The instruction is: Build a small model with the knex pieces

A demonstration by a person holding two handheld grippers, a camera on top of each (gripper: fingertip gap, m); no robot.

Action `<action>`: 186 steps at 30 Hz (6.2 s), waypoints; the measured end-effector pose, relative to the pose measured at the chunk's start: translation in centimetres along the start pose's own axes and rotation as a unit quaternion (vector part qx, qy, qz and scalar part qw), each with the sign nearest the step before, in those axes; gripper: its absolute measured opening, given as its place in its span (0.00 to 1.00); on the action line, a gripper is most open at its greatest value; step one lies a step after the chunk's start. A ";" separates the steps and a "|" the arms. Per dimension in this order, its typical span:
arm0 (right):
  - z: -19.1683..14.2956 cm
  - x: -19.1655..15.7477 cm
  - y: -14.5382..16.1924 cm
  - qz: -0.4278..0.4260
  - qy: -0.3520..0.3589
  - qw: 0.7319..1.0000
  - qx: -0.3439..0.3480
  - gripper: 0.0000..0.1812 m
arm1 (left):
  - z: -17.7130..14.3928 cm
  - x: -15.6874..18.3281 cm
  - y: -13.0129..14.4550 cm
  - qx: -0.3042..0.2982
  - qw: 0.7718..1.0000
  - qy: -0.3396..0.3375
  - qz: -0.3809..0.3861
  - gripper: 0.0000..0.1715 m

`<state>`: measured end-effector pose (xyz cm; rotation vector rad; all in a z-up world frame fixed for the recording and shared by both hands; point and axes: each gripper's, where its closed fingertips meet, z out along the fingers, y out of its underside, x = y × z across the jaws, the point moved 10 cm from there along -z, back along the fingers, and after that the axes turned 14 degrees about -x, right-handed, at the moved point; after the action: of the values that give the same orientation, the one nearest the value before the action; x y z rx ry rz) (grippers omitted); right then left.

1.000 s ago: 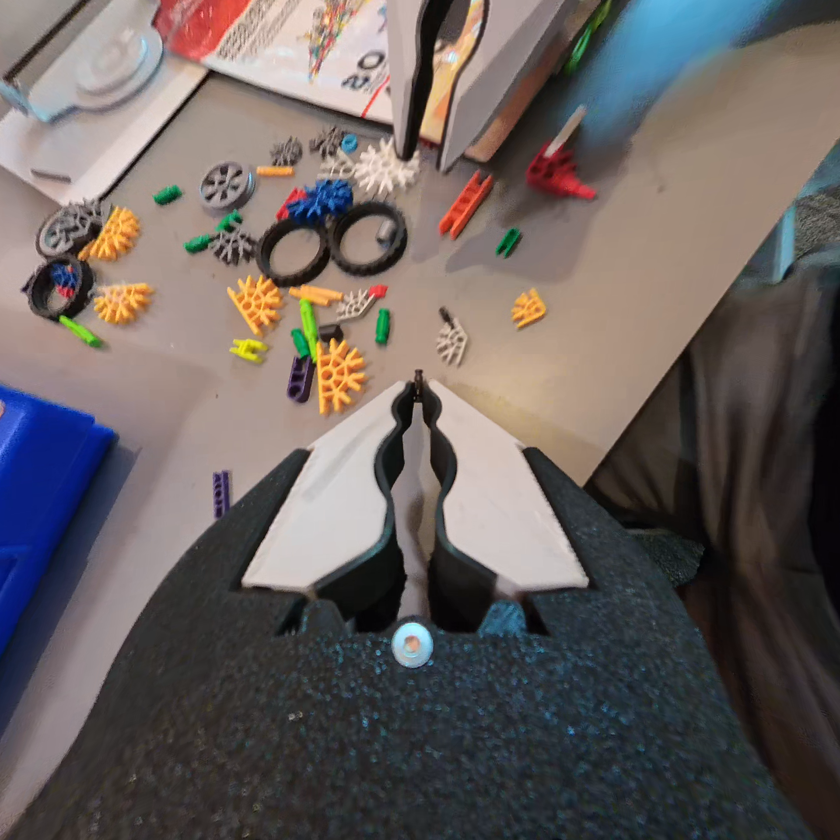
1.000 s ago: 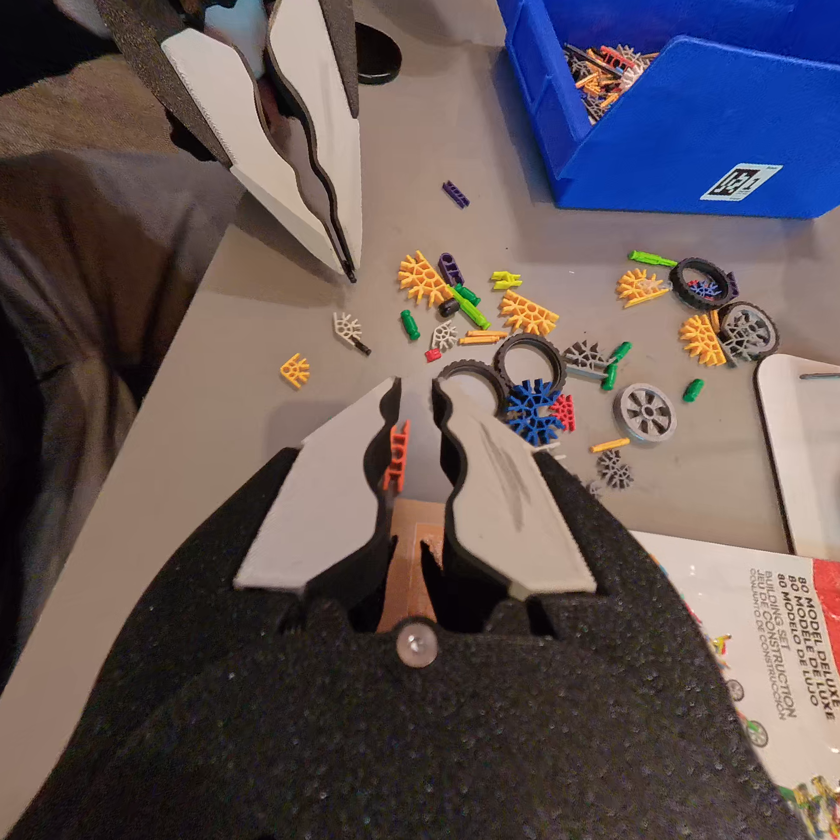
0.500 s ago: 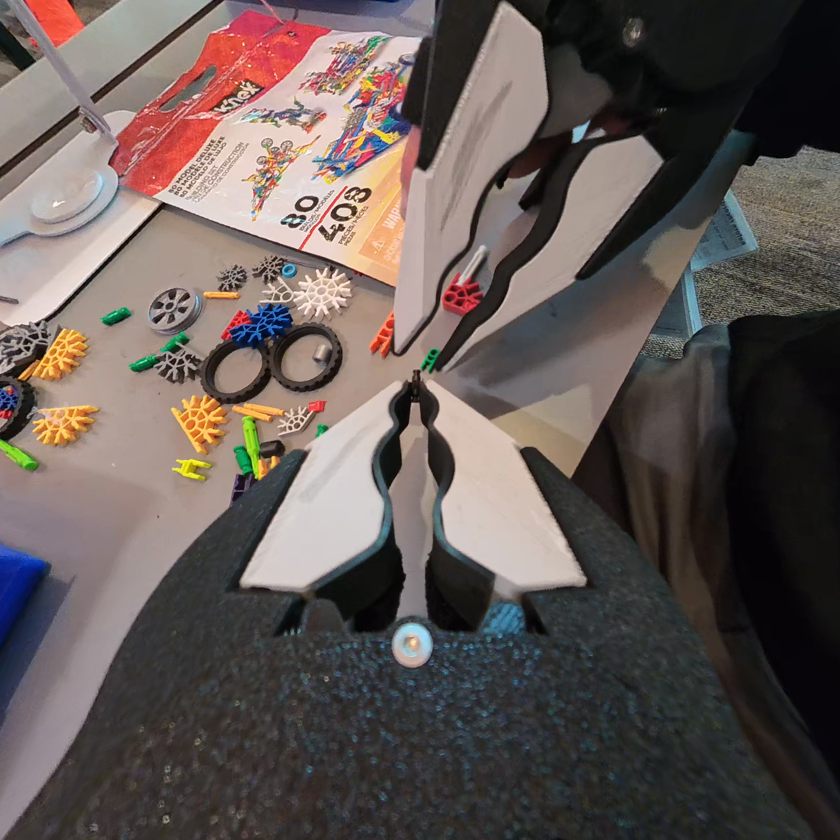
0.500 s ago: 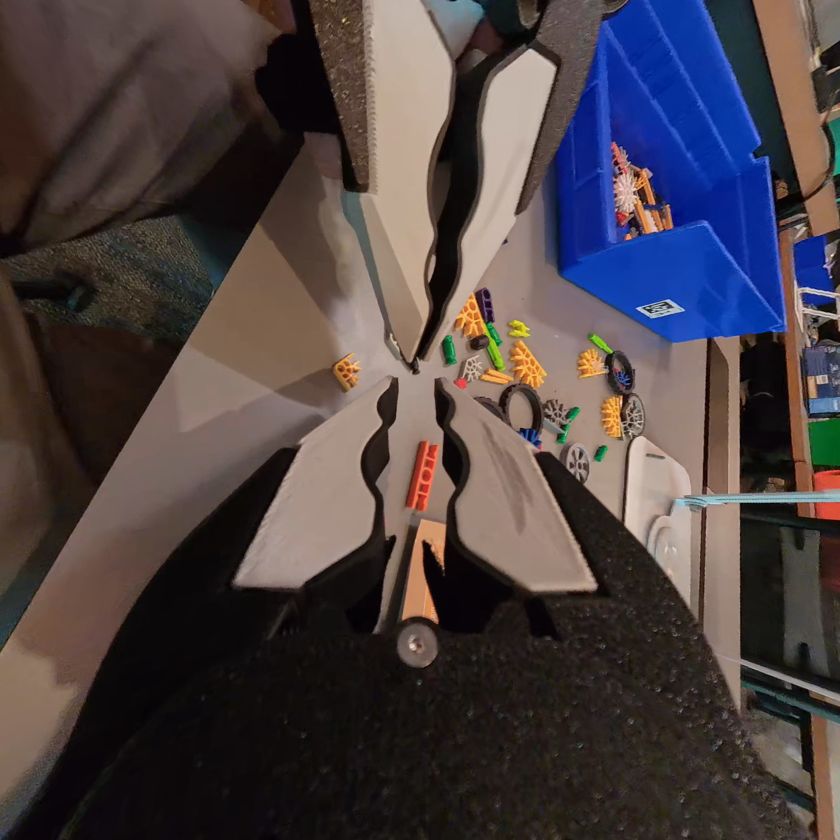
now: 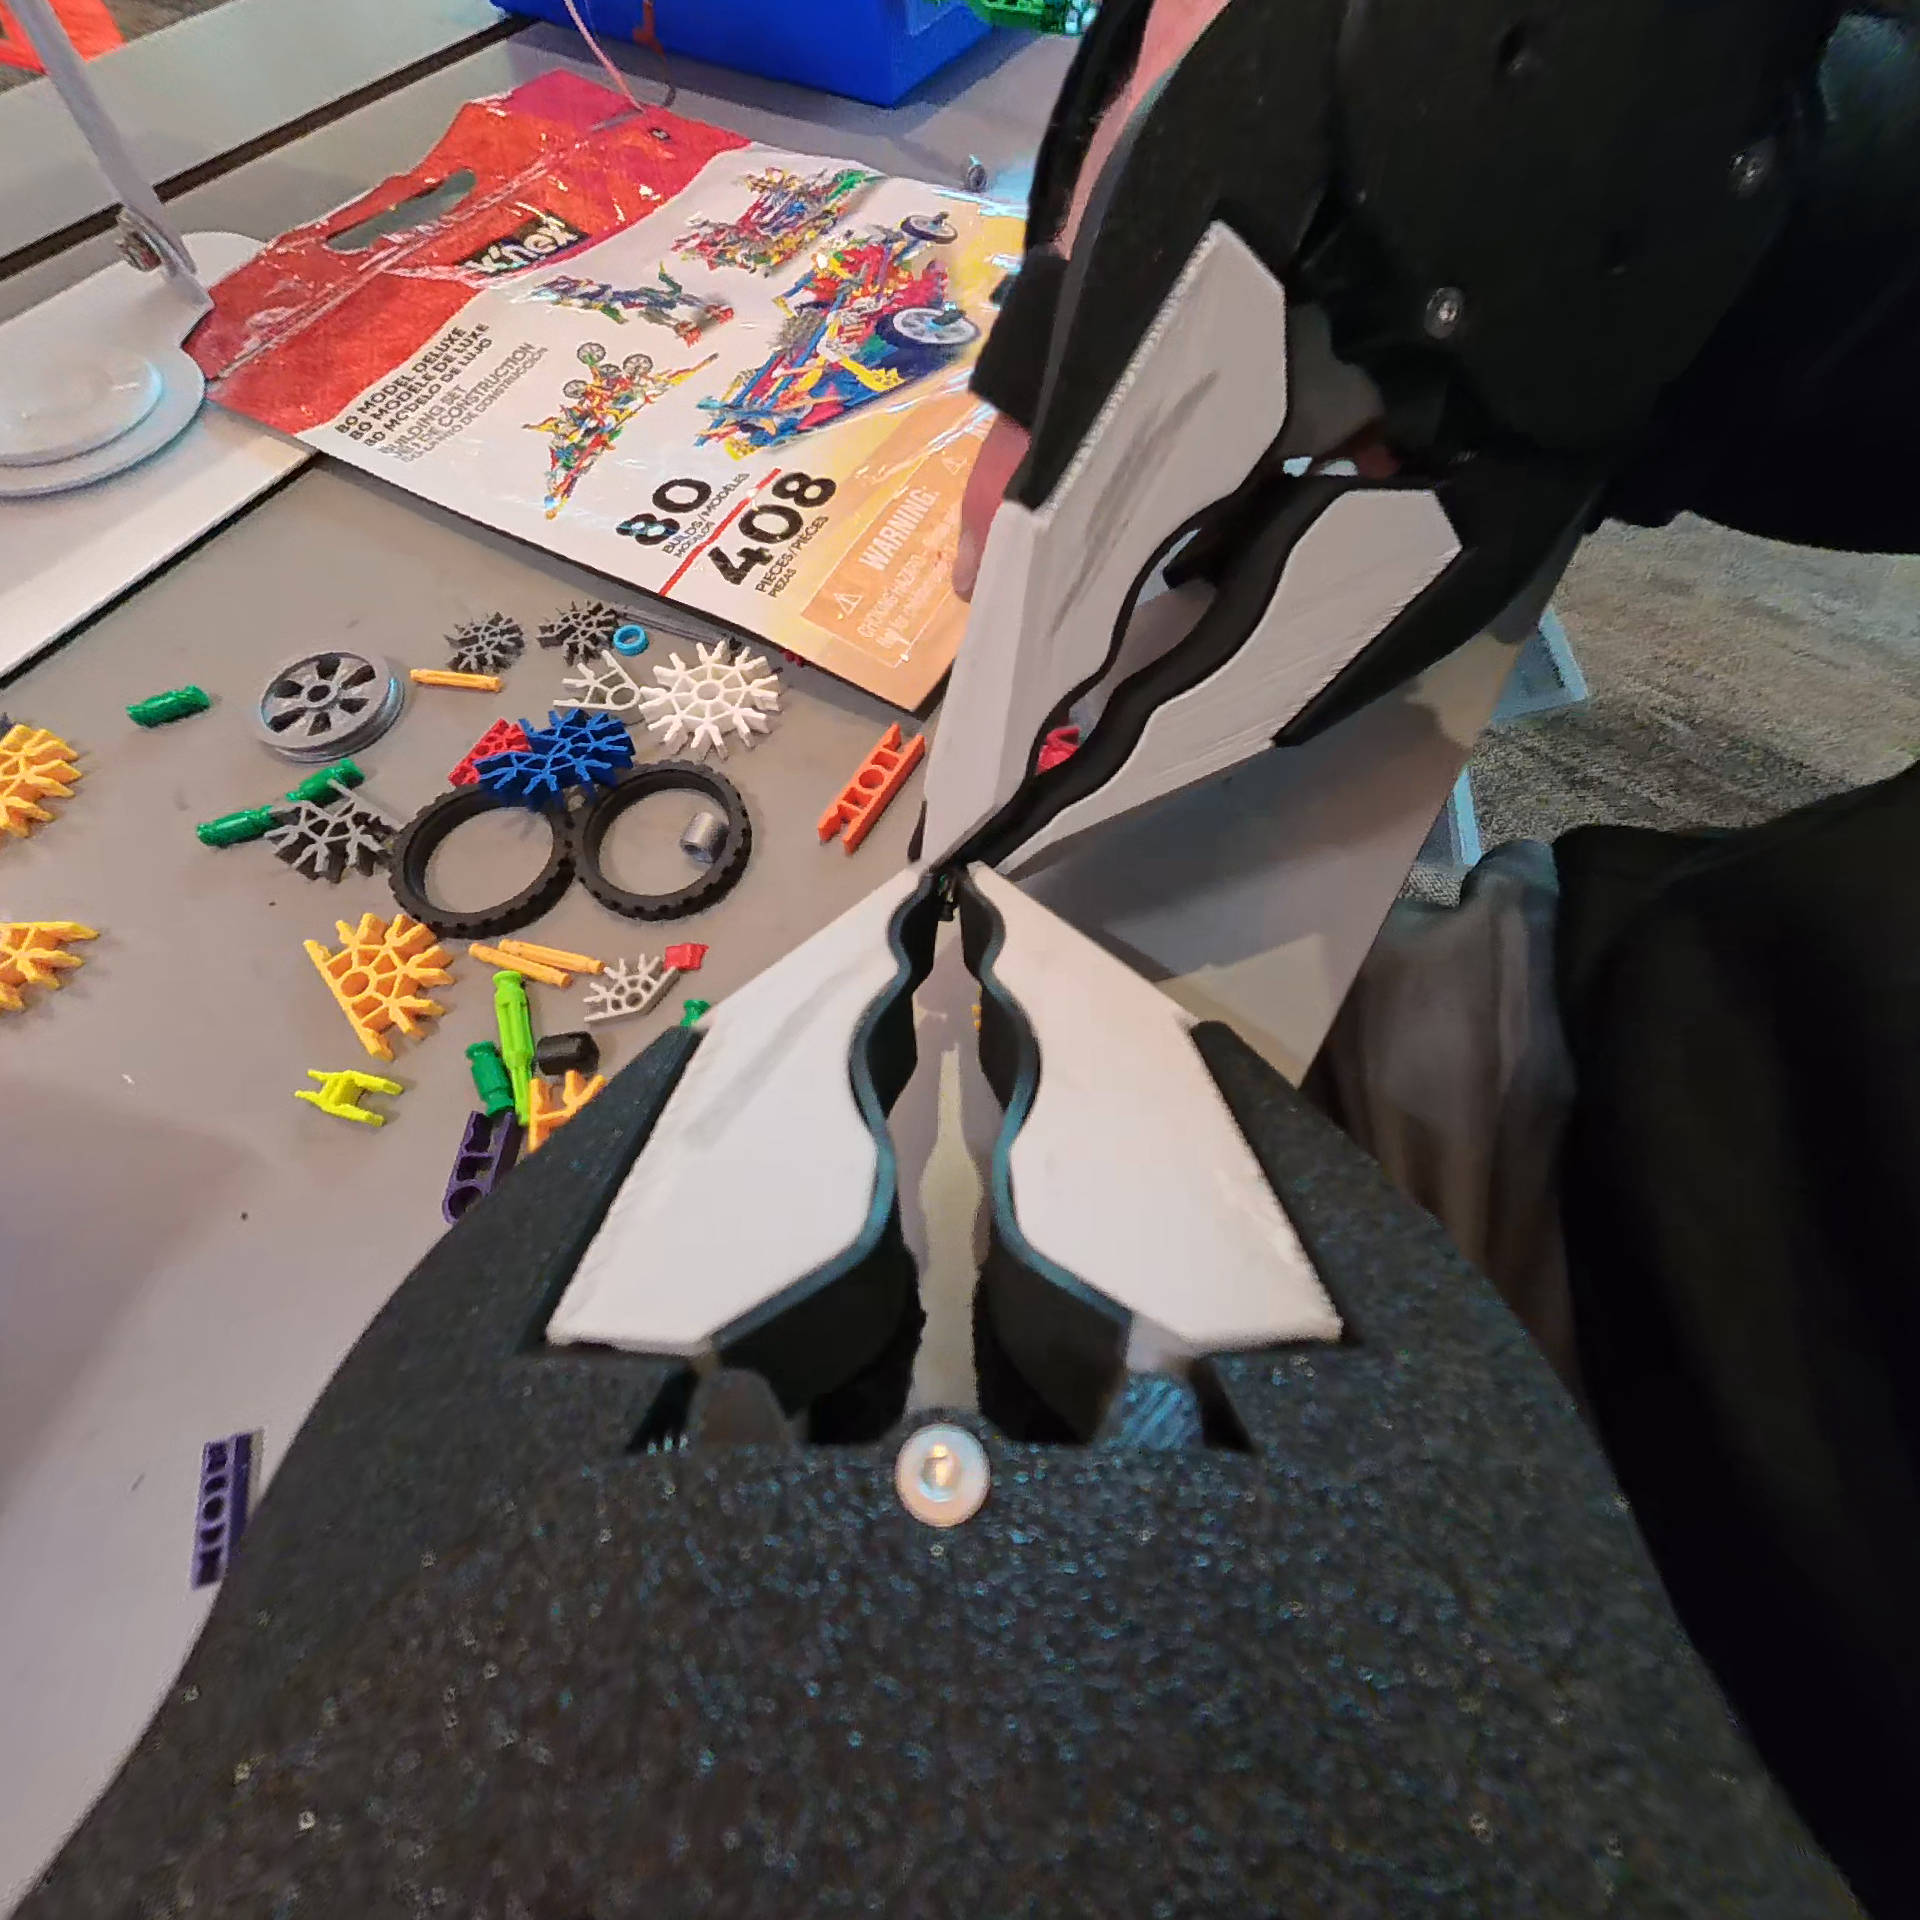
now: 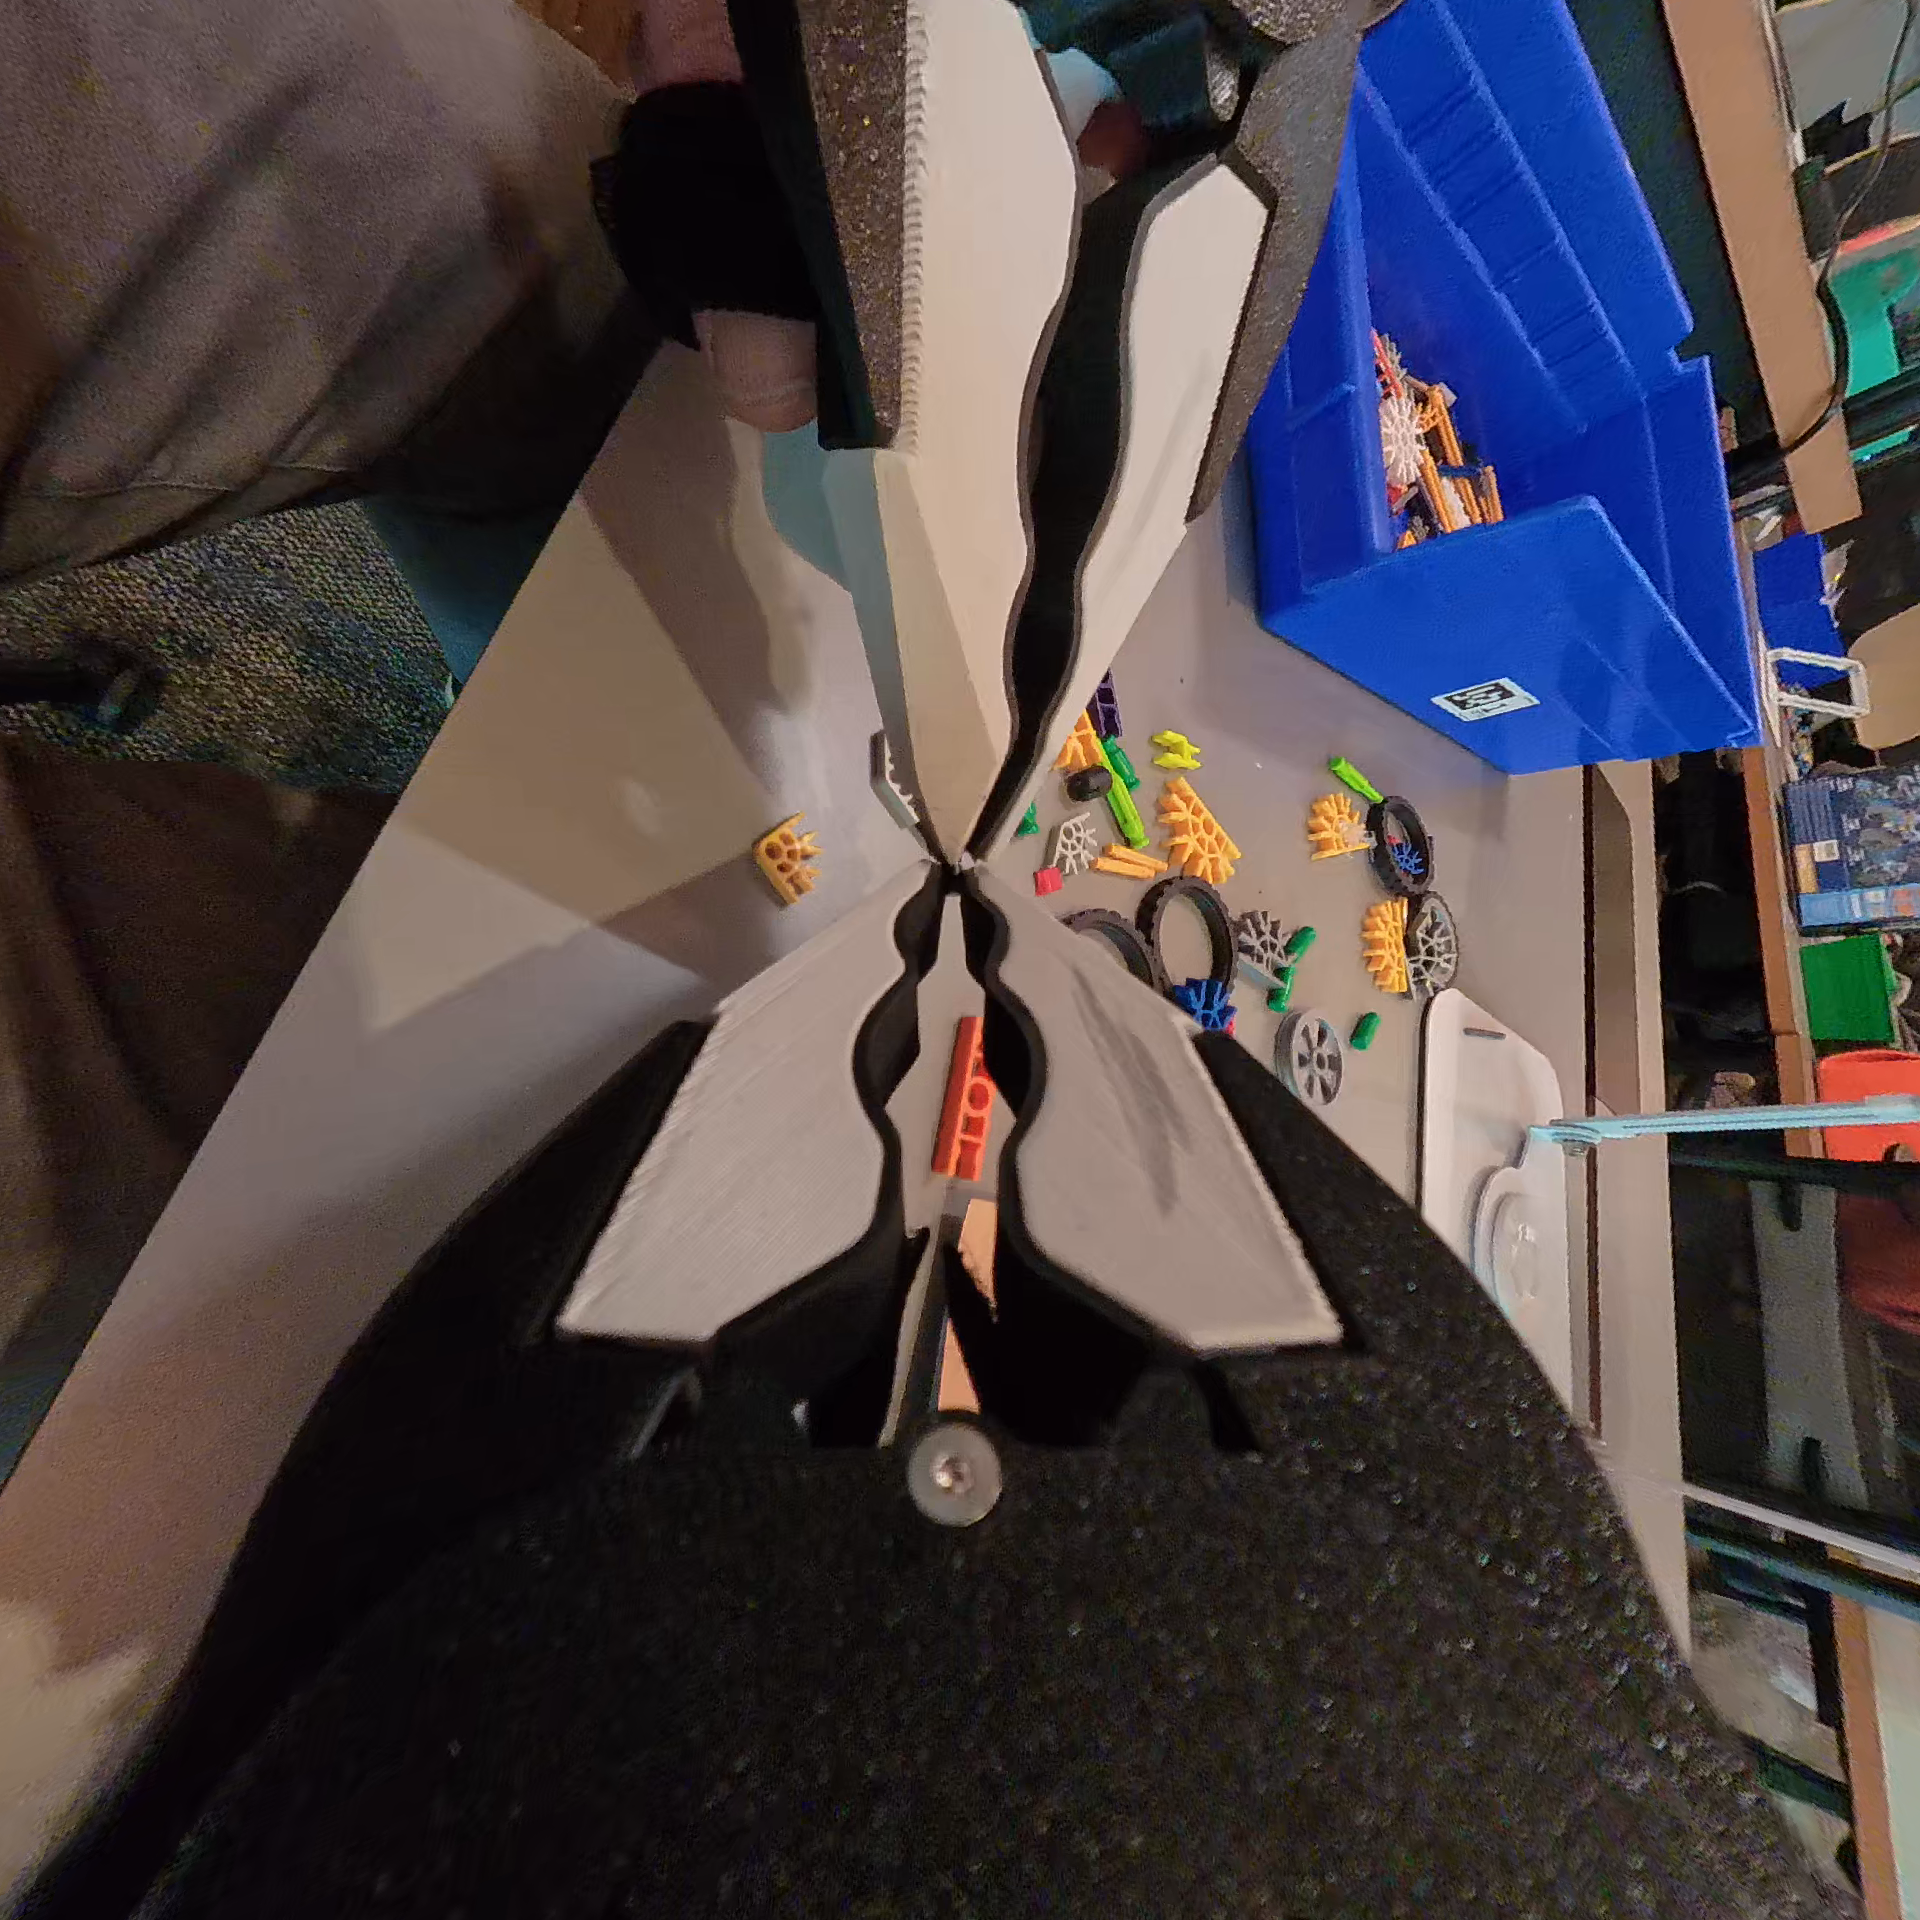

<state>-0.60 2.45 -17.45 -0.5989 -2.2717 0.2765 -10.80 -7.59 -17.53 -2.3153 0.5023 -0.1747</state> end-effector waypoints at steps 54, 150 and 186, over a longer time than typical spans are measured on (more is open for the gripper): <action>2.5 1.6 0.5 -0.055 -0.211 0.974 -0.062 0.01 | 2.1 1.9 1.5 -0.103 0.989 -0.102 0.023 0.04; 2.2 1.5 0.5 0.199 -0.249 0.944 -0.090 0.00 | 2.4 3.8 1.2 -0.074 0.990 -0.124 -0.008 0.09; 2.3 2.5 0.7 0.208 -0.244 0.943 -0.085 0.00 | 2.2 2.9 1.3 -0.091 0.990 -0.103 0.003 0.14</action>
<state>-3.52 4.21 -17.74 -1.2187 -2.6385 0.4795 -7.96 -8.16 -20.10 -2.4742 0.4345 0.1186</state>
